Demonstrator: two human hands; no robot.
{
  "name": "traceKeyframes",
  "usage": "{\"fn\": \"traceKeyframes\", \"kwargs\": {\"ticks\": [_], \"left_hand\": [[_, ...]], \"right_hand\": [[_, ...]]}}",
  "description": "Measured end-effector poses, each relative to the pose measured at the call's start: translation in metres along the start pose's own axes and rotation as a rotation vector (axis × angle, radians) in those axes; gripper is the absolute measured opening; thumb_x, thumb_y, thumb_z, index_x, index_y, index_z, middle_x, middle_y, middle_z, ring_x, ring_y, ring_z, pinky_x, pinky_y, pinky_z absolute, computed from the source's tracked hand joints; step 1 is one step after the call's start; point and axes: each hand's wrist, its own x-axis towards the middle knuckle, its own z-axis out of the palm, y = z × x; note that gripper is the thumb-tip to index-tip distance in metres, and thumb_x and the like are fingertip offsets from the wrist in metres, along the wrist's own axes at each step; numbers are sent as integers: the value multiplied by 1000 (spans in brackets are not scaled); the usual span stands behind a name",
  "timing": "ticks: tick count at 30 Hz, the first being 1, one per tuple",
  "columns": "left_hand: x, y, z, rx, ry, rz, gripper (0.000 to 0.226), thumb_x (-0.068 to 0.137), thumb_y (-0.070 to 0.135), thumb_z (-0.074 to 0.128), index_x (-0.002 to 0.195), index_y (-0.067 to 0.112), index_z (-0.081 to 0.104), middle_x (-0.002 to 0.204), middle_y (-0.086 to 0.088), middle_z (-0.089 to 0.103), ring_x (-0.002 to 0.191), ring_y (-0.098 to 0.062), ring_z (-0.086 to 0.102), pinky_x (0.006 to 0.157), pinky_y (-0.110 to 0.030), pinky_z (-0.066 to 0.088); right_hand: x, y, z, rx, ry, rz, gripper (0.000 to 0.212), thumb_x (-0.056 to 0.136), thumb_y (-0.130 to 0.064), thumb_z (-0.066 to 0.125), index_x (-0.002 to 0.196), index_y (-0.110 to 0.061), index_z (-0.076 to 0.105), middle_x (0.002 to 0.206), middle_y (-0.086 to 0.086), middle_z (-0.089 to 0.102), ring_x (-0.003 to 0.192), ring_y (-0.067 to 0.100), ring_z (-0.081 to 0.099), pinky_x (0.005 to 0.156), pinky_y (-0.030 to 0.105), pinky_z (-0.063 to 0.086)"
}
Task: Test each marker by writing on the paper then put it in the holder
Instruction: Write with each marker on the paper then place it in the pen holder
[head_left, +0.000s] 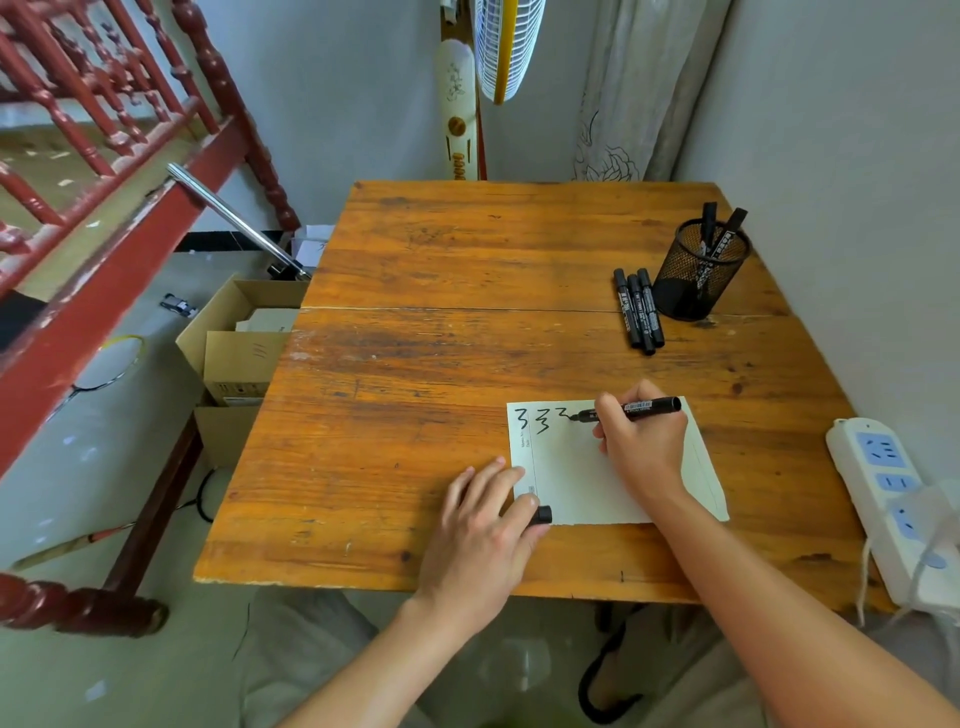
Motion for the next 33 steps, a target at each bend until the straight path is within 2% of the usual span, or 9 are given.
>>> {"fn": "traceKeyframes", "kwargs": {"ticks": [5, 10, 14, 17, 18, 21, 23, 28, 33], "left_hand": [[0, 0, -1, 1, 14, 2, 24, 89, 36, 55, 100, 17, 64, 122, -6, 59, 125, -25, 46, 105, -48, 35], [0, 1, -1, -11, 18, -6, 27, 90, 37, 49, 102, 17, 63, 123, -4, 59, 126, -23, 45, 106, -44, 32], [0, 2, -3, -74, 45, -43, 26, 91, 31, 49, 105, 14, 62, 121, -4, 60, 124, -21, 46, 104, -43, 37], [2, 1, -5, -154, 85, -101, 24, 91, 26, 51, 108, 11, 60, 122, -5, 58, 122, -22, 45, 101, -37, 39], [2, 0, -6, -188, 95, -116, 24, 92, 27, 51, 108, 12, 60, 120, -4, 57, 119, -21, 46, 99, -36, 41], [3, 1, -12, -279, 134, -132, 28, 94, 36, 44, 105, 16, 60, 100, 3, 61, 94, -14, 51, 76, -31, 47], [3, 5, -16, -383, 144, -159, 28, 94, 39, 46, 108, 19, 59, 96, 6, 63, 87, -10, 55, 68, -26, 49], [2, 15, -18, -535, 100, -166, 28, 94, 32, 46, 116, 18, 55, 104, 5, 62, 91, -4, 57, 69, -16, 52], [0, 19, -19, -542, 86, -116, 30, 94, 33, 44, 117, 17, 55, 108, 7, 62, 94, -5, 58, 70, -21, 53]], "right_hand": [[-7, 2, -1, 7, -94, -21, 24, 84, -12, 65, 65, -11, 50, 54, 8, 65, 45, 17, 60, 46, 33, 49], [-6, -3, -13, 123, -59, -38, 18, 89, -11, 64, 77, -1, 56, 57, 9, 61, 46, 16, 56, 45, 29, 46], [-11, -12, -26, 219, -127, 91, 16, 91, -18, 65, 83, -4, 62, 64, 8, 67, 51, 15, 57, 46, 25, 41], [-22, -20, -36, 324, -147, 208, 18, 95, -24, 58, 89, -9, 66, 69, 7, 71, 53, 15, 59, 45, 25, 37], [-26, -23, -40, 347, -143, 222, 20, 96, -24, 56, 89, -8, 66, 68, 8, 70, 52, 16, 58, 46, 26, 37], [-40, -31, -49, 396, -135, 242, 23, 96, -23, 55, 78, -10, 62, 55, 6, 61, 47, 18, 51, 47, 29, 34], [-49, -35, -52, 404, -153, 257, 27, 96, -23, 55, 71, -12, 57, 50, 4, 56, 44, 18, 48, 47, 29, 32], [-65, -44, -53, 393, -217, 240, 36, 96, -23, 54, 64, -11, 48, 46, 6, 52, 41, 18, 44, 41, 24, 33], [-69, -46, -53, 350, -222, 218, 33, 96, -23, 55, 67, -8, 49, 46, 6, 52, 40, 16, 45, 42, 25, 35]]}}
